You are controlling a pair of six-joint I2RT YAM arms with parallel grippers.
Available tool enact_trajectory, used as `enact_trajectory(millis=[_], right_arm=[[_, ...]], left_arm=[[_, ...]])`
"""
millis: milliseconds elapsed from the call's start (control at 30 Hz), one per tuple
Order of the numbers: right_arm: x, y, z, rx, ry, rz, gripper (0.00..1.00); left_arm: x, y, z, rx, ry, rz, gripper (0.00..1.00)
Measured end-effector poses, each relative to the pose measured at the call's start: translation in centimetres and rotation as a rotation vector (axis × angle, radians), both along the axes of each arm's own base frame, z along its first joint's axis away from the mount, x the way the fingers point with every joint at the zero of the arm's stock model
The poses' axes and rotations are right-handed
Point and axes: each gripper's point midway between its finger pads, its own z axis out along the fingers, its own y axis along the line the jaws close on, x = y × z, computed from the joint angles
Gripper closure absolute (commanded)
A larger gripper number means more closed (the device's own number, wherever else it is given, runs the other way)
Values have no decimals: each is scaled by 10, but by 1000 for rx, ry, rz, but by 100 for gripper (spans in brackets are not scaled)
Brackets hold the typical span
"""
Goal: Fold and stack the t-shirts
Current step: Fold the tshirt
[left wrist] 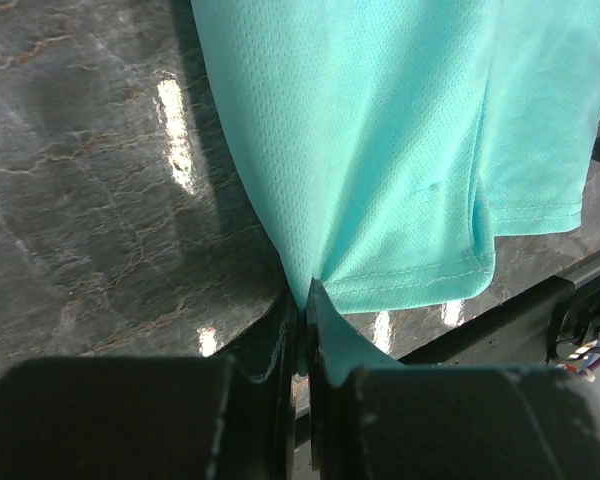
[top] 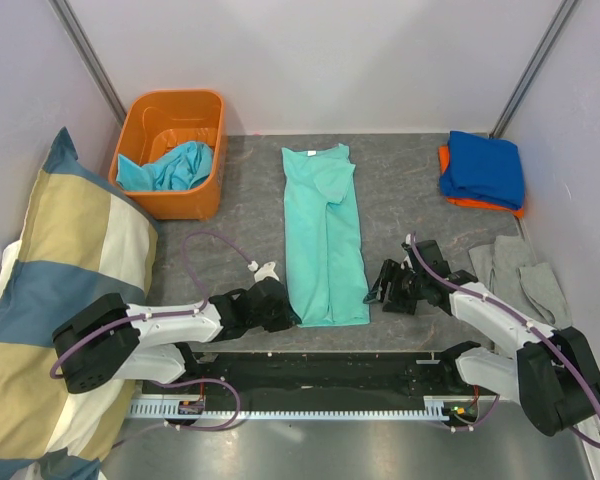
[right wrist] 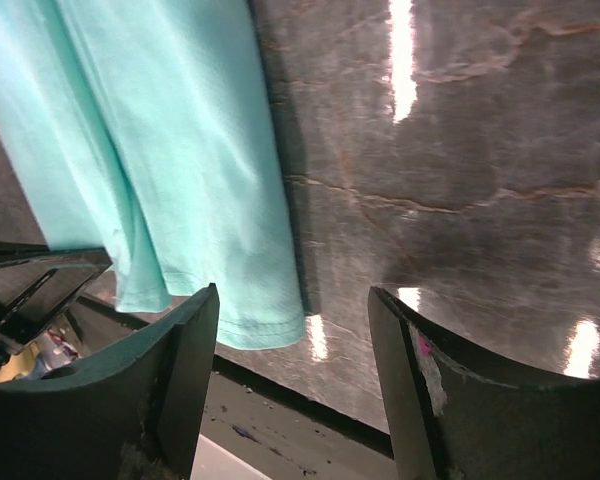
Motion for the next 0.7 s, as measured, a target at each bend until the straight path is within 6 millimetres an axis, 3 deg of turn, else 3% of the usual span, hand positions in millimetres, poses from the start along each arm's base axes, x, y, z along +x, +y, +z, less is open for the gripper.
enact_trajectory(millis=[233,467,567,667,700], right_arm=[[-4,17,5,39,-16,47,33],[-14,22,-7,52,20,43,38],[-13,27,-8,64,15,52,46],[-12,30,-11,73,15,54,65],[-12,29,-13,70,16,53,77]], left_arm=[[0,-1,0,1,2,-1,90],[0,-2,0,1,3,-2,91],[0,-2,0,1,3,-2,91],[0,-2,0,1,4,-3,91],[1,-2,0,1,4,-2,91]])
